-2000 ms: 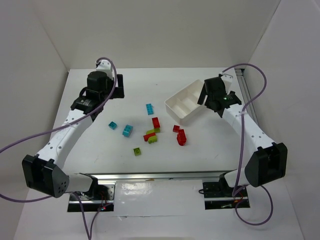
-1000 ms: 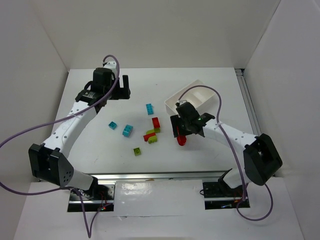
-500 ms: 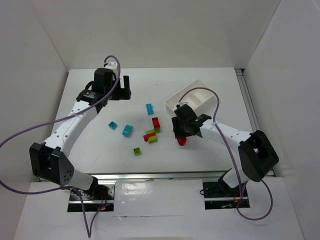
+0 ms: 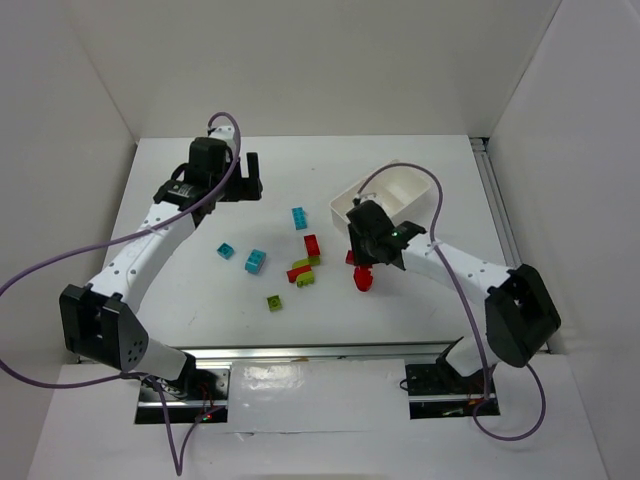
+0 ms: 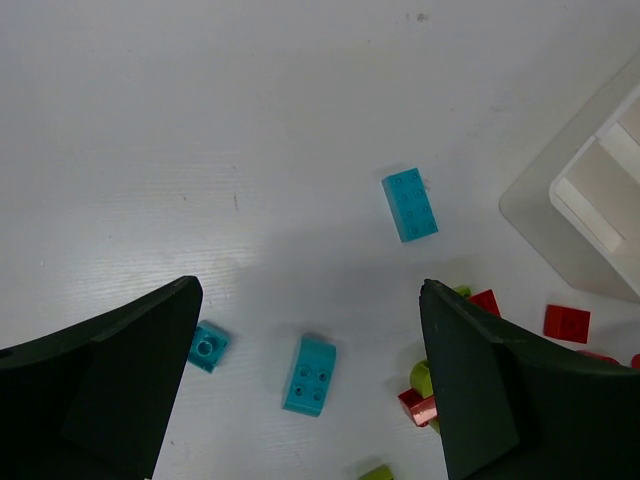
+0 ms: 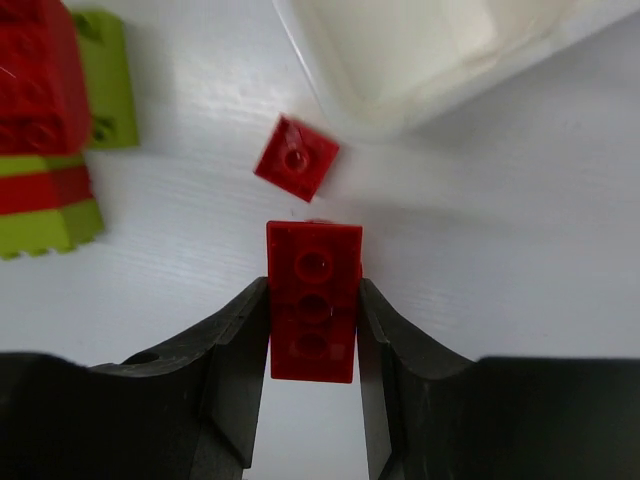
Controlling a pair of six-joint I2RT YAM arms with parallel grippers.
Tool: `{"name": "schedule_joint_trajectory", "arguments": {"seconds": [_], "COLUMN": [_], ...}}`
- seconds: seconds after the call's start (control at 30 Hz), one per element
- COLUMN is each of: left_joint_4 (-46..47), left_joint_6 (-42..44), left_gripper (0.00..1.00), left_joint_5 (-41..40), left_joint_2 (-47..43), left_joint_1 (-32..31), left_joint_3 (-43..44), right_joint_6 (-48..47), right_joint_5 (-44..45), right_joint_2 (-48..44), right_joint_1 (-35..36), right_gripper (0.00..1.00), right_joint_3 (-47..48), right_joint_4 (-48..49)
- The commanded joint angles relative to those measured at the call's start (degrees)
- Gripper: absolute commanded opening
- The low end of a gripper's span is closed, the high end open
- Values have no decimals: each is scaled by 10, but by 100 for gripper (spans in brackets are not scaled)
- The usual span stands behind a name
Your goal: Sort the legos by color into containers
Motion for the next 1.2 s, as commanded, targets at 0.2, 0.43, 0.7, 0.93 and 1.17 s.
{"name": "schedule_joint_trajectory", "arguments": {"seconds": [0.2, 0.43, 0.7, 0.93, 1.17], "left_joint_4": [11, -33, -33, -33, -33], "left_joint_6": [-17, -41, -41, -41, -30], "left_gripper": [100, 100, 100, 100, 100], "left_joint_5": [1, 63, 80, 69, 36], "left_joint_2": [16, 43, 43, 49, 49], "left_joint_1": [-2, -8, -8, -8, -13], "left_joint_3": [3, 24, 3, 13, 25], "right_joint_6": [-60, -80, -75, -64, -22], "right_joint_5": [59, 12, -9, 22, 8], "right_joint_2": [-12, 109, 161, 99, -84], "right_joint_1": [-62, -103, -108, -102, -57], "right_gripper": [29, 29, 51, 79, 79], "right_joint_3": [175, 240, 246, 221, 40], "right_joint_4": [31, 106, 126, 119, 57]}}
